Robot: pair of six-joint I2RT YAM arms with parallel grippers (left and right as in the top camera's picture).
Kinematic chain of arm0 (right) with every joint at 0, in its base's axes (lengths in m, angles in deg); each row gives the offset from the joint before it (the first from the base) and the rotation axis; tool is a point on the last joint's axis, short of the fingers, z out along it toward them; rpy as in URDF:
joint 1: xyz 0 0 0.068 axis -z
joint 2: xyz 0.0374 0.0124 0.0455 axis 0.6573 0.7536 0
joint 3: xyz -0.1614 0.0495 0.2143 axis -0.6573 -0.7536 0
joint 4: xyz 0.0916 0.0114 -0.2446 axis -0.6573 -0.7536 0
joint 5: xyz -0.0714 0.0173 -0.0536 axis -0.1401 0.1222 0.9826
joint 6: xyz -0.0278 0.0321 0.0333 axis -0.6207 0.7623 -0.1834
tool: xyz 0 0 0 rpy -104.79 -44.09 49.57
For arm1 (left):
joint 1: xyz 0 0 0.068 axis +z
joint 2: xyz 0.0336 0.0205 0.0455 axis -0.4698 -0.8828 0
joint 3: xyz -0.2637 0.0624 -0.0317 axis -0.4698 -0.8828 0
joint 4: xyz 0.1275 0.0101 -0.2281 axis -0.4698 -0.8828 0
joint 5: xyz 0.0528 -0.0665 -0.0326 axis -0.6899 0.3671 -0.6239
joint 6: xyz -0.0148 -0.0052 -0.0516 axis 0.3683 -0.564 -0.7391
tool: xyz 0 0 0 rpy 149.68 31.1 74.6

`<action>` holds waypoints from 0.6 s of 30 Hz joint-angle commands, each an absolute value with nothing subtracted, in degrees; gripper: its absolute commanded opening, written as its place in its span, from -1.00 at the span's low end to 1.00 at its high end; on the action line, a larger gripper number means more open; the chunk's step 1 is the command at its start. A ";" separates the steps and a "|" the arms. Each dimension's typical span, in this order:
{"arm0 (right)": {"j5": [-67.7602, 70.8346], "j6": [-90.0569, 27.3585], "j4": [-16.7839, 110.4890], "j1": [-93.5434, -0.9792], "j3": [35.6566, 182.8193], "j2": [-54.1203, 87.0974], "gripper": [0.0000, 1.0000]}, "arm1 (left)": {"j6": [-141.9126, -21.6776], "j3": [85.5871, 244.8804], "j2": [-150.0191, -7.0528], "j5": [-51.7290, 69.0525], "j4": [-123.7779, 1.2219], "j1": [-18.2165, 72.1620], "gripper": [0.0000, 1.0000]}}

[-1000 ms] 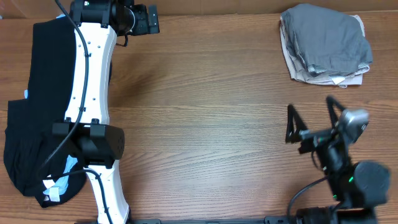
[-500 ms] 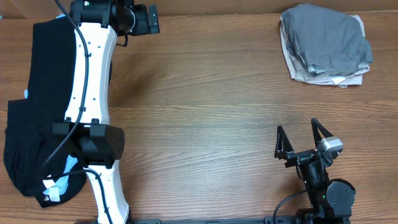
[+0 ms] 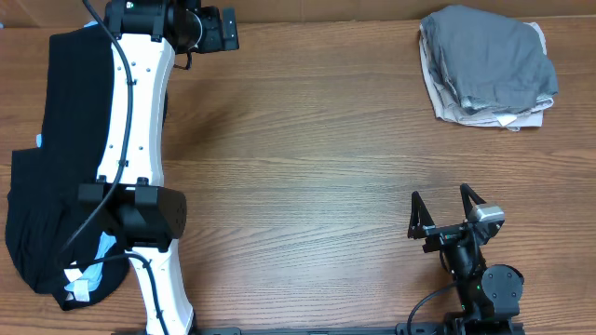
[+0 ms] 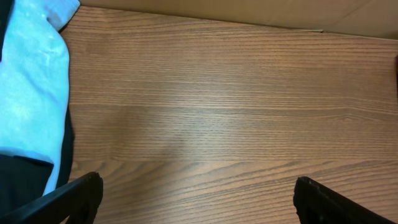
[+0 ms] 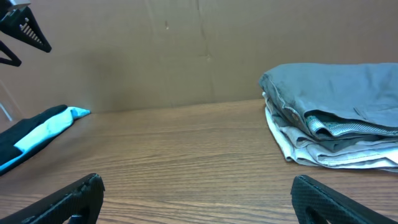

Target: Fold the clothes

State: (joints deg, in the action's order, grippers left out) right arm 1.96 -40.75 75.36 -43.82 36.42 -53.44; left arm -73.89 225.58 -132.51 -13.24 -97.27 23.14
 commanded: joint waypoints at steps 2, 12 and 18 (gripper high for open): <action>2.49 -40.53 75.65 -43.88 35.81 -54.12 1.00 | -72.98 225.65 -132.25 -13.61 -97.09 22.85 1.00; 2.49 -40.53 75.65 -43.88 35.81 -54.12 1.00 | -72.98 225.65 -132.25 -13.59 -97.09 22.85 1.00; 2.49 -40.53 75.65 -43.88 35.81 -54.12 1.00 | -72.95 225.65 -132.25 -13.65 -97.09 23.18 1.00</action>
State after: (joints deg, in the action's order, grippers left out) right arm 2.12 -40.73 75.41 -43.82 36.42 -53.44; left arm -73.89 225.58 -132.51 -13.24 -97.27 23.14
